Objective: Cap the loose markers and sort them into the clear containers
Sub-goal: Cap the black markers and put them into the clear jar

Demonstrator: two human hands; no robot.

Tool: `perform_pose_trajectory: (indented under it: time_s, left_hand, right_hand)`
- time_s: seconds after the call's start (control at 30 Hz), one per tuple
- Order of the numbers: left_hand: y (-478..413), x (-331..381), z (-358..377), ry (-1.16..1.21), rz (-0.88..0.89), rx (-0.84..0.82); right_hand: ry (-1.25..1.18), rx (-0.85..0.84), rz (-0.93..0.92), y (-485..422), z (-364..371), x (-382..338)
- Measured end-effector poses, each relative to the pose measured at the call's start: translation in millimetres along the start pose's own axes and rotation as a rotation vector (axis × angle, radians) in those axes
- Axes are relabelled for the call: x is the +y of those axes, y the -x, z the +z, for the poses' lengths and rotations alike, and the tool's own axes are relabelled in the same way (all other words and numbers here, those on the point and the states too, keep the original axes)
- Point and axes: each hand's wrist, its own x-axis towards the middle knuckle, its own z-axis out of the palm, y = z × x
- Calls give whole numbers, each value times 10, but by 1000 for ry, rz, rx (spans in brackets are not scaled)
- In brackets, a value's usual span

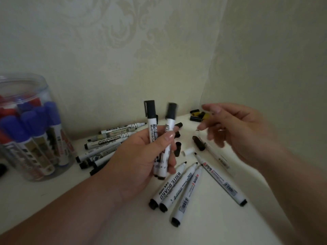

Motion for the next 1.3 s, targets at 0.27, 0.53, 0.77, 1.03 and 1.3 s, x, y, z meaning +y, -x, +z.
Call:
perform_pose_trajectory:
  time_s: [0.27,0.53,0.77,1.03,1.3]
  left_hand:
    - [-5,16,26,75,-29,29]
    - [-18,-11,42,120,-70,36]
    - [-25,-23,31,129,-78,34]
    - [-20,-19,38,117,-66,31]
    - [-29,-21,47,162,-51,46]
  right_hand:
    - [1012,48,200,-178,-567,14]
    - [1188,73,383,-307,-801,194]
    - [1263,10,440,-411,-665,413]
    - [1199,125,426,-357,-540,205]
    - [887,-28,83,220,212,-183]
